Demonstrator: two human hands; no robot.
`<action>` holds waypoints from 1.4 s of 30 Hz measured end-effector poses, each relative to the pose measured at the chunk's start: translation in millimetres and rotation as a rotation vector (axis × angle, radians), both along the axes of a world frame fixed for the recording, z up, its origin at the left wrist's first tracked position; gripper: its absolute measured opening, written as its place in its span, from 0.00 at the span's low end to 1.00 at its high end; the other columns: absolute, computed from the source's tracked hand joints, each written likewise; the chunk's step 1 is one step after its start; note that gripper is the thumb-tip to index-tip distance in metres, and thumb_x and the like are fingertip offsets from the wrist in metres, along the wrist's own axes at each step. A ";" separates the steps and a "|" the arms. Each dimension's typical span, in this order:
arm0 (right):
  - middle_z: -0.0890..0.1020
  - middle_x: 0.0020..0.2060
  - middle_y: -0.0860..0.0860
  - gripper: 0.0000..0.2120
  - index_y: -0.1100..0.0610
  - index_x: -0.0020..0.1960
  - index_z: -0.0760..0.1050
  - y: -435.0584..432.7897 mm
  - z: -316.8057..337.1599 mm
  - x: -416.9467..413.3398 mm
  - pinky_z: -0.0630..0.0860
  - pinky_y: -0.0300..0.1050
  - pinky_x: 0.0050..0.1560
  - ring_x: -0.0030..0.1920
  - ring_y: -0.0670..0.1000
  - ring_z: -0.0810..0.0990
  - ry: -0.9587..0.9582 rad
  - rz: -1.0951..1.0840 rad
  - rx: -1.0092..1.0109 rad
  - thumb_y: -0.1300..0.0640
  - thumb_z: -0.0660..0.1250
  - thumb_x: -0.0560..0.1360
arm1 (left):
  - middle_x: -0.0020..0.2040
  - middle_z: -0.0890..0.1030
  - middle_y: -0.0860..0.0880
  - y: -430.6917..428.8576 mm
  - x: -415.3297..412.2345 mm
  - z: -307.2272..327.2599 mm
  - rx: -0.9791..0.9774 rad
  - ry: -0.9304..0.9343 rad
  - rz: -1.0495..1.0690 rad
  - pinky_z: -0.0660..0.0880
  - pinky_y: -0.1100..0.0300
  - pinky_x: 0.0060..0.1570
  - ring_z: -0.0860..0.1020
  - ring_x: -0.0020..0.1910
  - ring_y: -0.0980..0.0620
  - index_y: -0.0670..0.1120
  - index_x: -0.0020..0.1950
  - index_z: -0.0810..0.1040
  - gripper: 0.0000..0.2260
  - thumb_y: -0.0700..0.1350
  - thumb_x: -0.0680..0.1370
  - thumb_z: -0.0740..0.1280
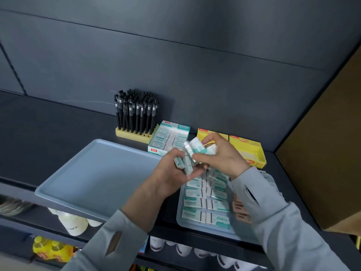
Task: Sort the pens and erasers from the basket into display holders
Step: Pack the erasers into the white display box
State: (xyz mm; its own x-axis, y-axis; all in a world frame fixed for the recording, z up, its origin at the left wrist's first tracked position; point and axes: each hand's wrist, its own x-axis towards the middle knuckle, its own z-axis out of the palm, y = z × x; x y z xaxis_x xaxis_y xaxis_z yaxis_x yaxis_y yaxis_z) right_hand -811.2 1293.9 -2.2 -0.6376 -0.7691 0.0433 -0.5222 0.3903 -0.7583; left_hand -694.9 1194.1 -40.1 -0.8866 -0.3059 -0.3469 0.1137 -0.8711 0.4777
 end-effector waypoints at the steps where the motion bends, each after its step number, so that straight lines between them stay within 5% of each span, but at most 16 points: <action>1: 0.80 0.41 0.45 0.16 0.52 0.49 0.72 -7.9 -0.8 1.9 0.75 0.43 0.41 0.35 0.44 0.78 0.004 0.036 0.030 0.55 0.77 0.68 | 0.58 0.80 0.35 -5.7 2.5 1.9 0.021 0.030 -0.006 0.78 0.43 0.54 0.79 0.55 0.38 0.36 0.59 0.75 0.14 0.39 0.78 0.57; 4: 0.81 0.36 0.47 0.07 0.51 0.48 0.76 -30.6 -0.4 6.9 0.76 0.41 0.44 0.35 0.47 0.81 -0.021 0.153 0.072 0.58 0.73 0.72 | 0.57 0.81 0.39 -26.2 5.7 1.6 -0.070 0.020 0.008 0.78 0.46 0.54 0.79 0.56 0.41 0.41 0.59 0.77 0.13 0.44 0.80 0.58; 8: 0.81 0.50 0.49 0.11 0.53 0.54 0.79 -57.4 6.3 6.4 0.73 0.35 0.52 0.47 0.48 0.81 -0.005 0.292 0.103 0.66 0.67 0.76 | 0.57 0.82 0.41 -60.7 4.8 -4.6 -0.133 -0.072 0.086 0.82 0.53 0.47 0.82 0.54 0.46 0.43 0.64 0.76 0.15 0.43 0.78 0.67; 12: 0.78 0.40 0.55 0.17 0.54 0.47 0.74 -81.1 9.4 -1.0 0.75 0.42 0.43 0.37 0.51 0.75 -0.185 0.046 -0.164 0.73 0.72 0.69 | 0.58 0.81 0.39 -94.3 11.4 -6.7 -0.071 -0.115 0.173 0.82 0.55 0.42 0.82 0.53 0.45 0.39 0.64 0.75 0.16 0.37 0.76 0.68; 17: 0.81 0.36 0.50 0.12 0.53 0.40 0.78 -105.1 -1.1 -22.7 0.72 0.34 0.41 0.35 0.47 0.78 0.186 -0.019 0.108 0.67 0.77 0.65 | 0.51 0.83 0.39 -127.3 30.6 -8.6 -0.116 -0.175 0.201 0.82 0.54 0.43 0.81 0.50 0.44 0.40 0.51 0.77 0.04 0.36 0.77 0.68; 22: 0.82 0.39 0.47 0.12 0.50 0.44 0.80 -133.6 -26.2 -18.6 0.71 0.27 0.42 0.42 0.48 0.80 0.295 0.158 0.370 0.67 0.72 0.70 | 0.51 0.81 0.39 -147.3 45.0 -15.7 -0.127 -0.197 0.194 0.82 0.53 0.42 0.81 0.49 0.45 0.39 0.54 0.76 0.06 0.36 0.77 0.67; 27: 0.83 0.46 0.50 0.08 0.52 0.51 0.80 -133.3 -37.5 -13.3 0.74 0.38 0.49 0.47 0.52 0.81 0.378 0.149 0.444 0.56 0.73 0.72 | 0.49 0.81 0.40 -151.7 47.8 -16.9 -0.134 -0.173 0.166 0.82 0.55 0.42 0.81 0.47 0.45 0.38 0.56 0.75 0.08 0.36 0.78 0.67; 38: 0.83 0.51 0.49 0.11 0.48 0.51 0.82 -137.0 -35.2 -19.0 0.75 0.42 0.50 0.53 0.54 0.79 0.599 0.199 0.587 0.58 0.68 0.70 | 0.57 0.80 0.35 -145.4 37.3 -15.1 -0.195 -0.133 0.126 0.82 0.54 0.47 0.81 0.55 0.41 0.36 0.61 0.73 0.14 0.28 0.76 0.62; 42: 0.82 0.51 0.51 0.10 0.52 0.50 0.82 -136.7 -48.6 -22.8 0.72 0.40 0.50 0.52 0.55 0.79 0.584 0.205 0.468 0.62 0.70 0.71 | 0.56 0.81 0.37 -140.8 35.3 -18.5 -0.215 -0.151 0.108 0.82 0.55 0.47 0.82 0.54 0.43 0.36 0.59 0.75 0.12 0.29 0.76 0.63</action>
